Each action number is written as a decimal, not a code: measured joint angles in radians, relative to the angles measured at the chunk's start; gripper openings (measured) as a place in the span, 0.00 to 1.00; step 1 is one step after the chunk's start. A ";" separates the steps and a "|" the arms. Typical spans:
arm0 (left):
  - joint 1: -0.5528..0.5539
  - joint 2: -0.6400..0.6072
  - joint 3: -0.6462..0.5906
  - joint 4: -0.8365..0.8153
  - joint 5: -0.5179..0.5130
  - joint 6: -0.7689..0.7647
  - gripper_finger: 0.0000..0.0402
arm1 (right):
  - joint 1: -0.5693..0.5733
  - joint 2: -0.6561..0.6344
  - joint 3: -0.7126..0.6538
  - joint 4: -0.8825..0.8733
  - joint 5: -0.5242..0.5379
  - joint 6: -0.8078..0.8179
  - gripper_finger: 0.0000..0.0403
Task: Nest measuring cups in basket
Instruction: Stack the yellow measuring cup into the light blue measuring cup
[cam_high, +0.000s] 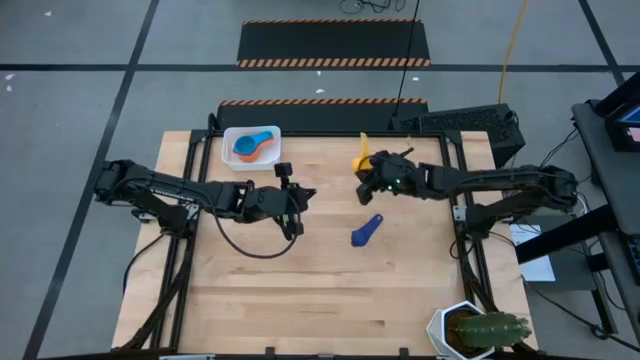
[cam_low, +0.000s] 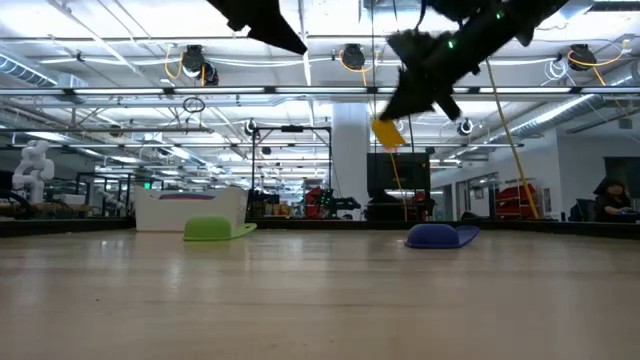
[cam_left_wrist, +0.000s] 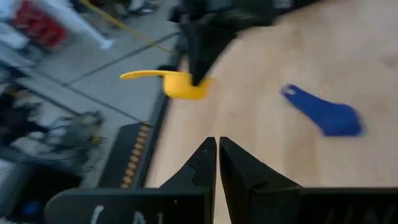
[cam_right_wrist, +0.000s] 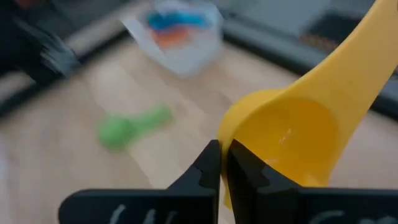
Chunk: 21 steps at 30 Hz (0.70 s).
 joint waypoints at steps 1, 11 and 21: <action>-0.001 0.000 0.000 0.013 -0.028 0.000 0.06 | 0.019 0.002 0.000 0.056 0.021 -0.005 0.00; -0.002 0.012 0.000 0.094 -0.103 -0.004 0.11 | 0.146 0.027 0.001 0.310 0.130 -0.064 0.00; 0.006 0.012 0.000 0.279 -0.093 -0.208 0.38 | 0.301 0.112 0.001 0.384 0.429 -0.148 0.00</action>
